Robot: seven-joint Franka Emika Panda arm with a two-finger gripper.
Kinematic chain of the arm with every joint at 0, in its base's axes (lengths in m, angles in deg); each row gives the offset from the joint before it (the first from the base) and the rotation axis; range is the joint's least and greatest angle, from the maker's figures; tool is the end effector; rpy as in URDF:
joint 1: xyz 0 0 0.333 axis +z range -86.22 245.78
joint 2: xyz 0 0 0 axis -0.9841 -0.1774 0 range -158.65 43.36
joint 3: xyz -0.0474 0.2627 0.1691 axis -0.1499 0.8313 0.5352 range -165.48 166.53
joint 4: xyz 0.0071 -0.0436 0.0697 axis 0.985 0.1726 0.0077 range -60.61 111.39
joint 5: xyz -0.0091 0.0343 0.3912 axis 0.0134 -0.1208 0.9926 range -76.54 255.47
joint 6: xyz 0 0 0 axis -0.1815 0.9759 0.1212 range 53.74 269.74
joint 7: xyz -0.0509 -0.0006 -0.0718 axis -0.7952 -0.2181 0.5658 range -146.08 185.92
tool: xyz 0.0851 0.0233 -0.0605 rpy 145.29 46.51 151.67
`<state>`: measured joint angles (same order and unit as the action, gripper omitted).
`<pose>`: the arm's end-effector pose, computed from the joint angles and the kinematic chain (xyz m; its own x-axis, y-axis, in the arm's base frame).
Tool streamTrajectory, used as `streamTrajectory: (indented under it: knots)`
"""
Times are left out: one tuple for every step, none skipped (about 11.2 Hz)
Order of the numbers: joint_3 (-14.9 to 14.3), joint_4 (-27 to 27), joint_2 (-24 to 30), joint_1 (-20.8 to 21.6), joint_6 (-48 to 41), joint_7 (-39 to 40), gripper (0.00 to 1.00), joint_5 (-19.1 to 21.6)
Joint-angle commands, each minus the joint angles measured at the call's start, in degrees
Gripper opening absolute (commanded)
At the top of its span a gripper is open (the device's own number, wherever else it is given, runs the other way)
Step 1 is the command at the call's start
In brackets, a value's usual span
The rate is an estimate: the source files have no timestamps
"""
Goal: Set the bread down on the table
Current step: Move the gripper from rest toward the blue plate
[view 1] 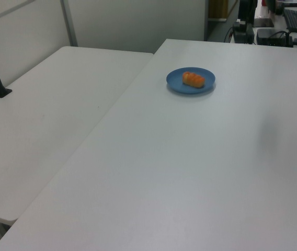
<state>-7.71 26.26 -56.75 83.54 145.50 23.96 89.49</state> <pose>0.5493 -0.0436 0.6271 0.9999 -0.0076 0.0137 -0.0076 -1.0000 -0.0017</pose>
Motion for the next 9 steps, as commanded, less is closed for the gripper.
streamTrajectory:
  knots:
    - [-0.20, 0.89, 0.69, 0.37, -0.49, -0.44, 1.00, -0.38]
    - [-0.20, 0.89, 0.69, 0.37, -0.49, -0.44, 1.00, -0.38]
    - [-0.20, 0.89, 0.60, 0.29, -0.49, -0.44, 1.00, -0.38]
    - [-0.20, 0.89, 0.60, 0.20, -0.58, -0.35, 1.00, -0.38]
    - [-0.20, 0.80, 0.52, 0.28, -0.32, -0.35, 1.00, -0.38]
    - [-0.20, 0.10, -0.35, 0.20, -0.23, -0.35, 1.00, -0.55]
    - [-0.29, -1.73, -1.67, 0.11, -0.31, -0.61, 1.00, -0.55]
    - [-0.29, -3.14, -2.99, -0.59, -0.14, -0.96, 1.00, -0.55]
    - [-0.29, -4.72, -4.30, -1.55, -0.14, -1.06, 1.00, -0.55]
